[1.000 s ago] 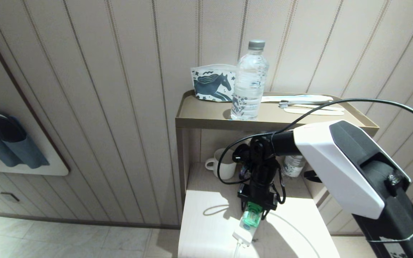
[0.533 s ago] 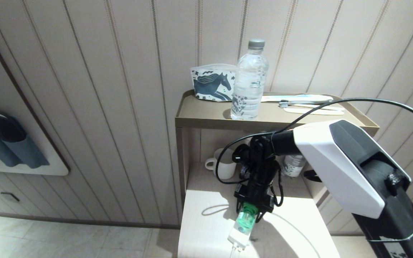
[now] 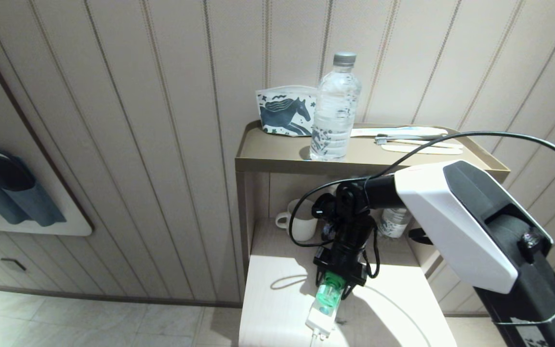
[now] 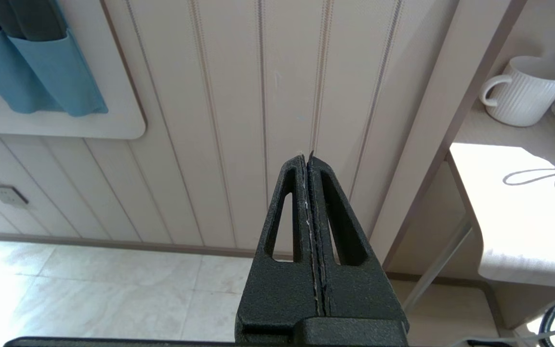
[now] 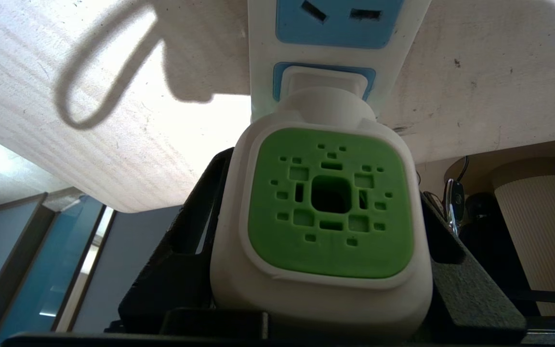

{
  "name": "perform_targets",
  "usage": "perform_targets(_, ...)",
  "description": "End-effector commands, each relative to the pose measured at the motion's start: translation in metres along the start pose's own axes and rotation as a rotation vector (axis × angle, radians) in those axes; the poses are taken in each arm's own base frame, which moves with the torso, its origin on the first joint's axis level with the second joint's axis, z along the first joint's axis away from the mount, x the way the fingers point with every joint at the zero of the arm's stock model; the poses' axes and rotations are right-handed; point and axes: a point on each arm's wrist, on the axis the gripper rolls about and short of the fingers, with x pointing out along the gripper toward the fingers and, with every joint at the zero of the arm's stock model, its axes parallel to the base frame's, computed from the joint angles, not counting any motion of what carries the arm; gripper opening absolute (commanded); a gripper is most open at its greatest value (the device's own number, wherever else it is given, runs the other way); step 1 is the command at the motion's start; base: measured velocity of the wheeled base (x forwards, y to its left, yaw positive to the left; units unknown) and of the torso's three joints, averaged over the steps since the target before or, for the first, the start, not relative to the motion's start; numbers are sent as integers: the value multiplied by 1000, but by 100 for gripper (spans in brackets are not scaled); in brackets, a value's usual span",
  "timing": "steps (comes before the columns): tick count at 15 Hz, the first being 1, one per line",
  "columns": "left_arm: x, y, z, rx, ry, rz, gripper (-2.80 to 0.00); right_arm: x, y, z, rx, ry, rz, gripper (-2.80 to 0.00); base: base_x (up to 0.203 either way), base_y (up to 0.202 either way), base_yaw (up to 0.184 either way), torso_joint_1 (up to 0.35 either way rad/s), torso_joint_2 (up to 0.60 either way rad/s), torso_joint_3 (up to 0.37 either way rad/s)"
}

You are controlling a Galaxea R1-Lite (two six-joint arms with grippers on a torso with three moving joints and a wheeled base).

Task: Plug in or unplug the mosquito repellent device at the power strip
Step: Insert the plug into the socket

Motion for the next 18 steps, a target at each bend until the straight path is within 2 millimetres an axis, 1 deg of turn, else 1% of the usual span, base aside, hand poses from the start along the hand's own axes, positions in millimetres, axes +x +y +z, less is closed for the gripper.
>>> perform_targets(1, 0, 0, 0, 0, 0, 0, -280, -19, -31, 37, 117, -30, 26, -280, 0, 0, 0, 0, 0, 0)
perform_targets(5, 0, 0, 0, 0, 0, 0, -280, -18, -31, 37, 113, -30, 26, -280, 0, 0, 0, 0, 0, 0)
perform_targets(15, 0, 0, 0, -1, 0, 0, -280, -26, -32, 36, 92, -44, 34, -280, 0, 0, 0, 0, 0, 0)
perform_targets(16, 0, 0, 0, 0, 0, 0, -280, -26, -32, 36, 76, -44, 34, 0, 0, 0, 0, 0, 0, 0)
perform_targets(18, 0, 0, 0, 0, 0, 0, -280, -30, -31, 35, 55, -51, 43, 0, 0, 0, 0, 0, 0, 0)
